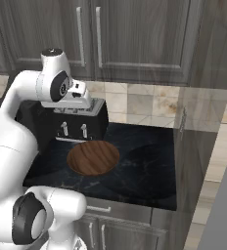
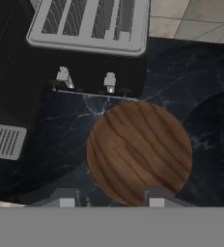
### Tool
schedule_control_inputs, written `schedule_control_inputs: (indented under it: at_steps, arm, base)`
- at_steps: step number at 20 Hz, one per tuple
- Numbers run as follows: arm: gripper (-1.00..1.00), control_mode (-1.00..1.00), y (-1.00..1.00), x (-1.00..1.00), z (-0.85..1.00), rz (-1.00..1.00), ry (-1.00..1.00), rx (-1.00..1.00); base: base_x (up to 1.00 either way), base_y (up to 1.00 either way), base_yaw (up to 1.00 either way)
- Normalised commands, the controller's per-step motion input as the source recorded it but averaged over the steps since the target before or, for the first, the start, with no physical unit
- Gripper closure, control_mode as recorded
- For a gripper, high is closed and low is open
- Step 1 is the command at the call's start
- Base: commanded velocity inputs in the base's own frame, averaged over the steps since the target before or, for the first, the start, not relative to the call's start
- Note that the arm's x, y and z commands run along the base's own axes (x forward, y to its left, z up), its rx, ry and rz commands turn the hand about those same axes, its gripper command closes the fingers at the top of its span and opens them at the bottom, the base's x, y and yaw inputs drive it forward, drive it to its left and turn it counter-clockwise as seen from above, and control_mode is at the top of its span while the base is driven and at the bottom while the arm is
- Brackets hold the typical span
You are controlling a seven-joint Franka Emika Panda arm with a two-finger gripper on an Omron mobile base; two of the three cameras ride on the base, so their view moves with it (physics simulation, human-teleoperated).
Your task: Open the cabinet. Pick the kiwi and banana from the cabinet and place them into the bowl. Then close the cabinet.
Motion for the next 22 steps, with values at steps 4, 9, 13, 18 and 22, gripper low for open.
schedule_control_inputs:
  at_steps: [4,9,13,18,22]
  arm:
    - [-1.00,-1.00,0.00,0.00,0.00,0.00,0.00,0.00]
    - [-1.00,-1.00,0.00,-0.18,0.13,0.00,-0.18,0.00]
    - [-1.00,-1.00,0.00,-0.27,0.52,0.00,-0.41,0.00]
    - [-1.00,-1.00,0.00,-0.26,0.62,0.00,-0.45,0.00]
    - [-1.00,-1.00,0.00,-0.30,0.54,0.00,-0.51,0.07]
  base:
    - [0.00,0.00,0.00]
    - [0.00,0.00,0.00]
    - [0.00,0.00,0.00]
    - [0.00,0.00,0.00]
    - [0.00,0.00,0.00]
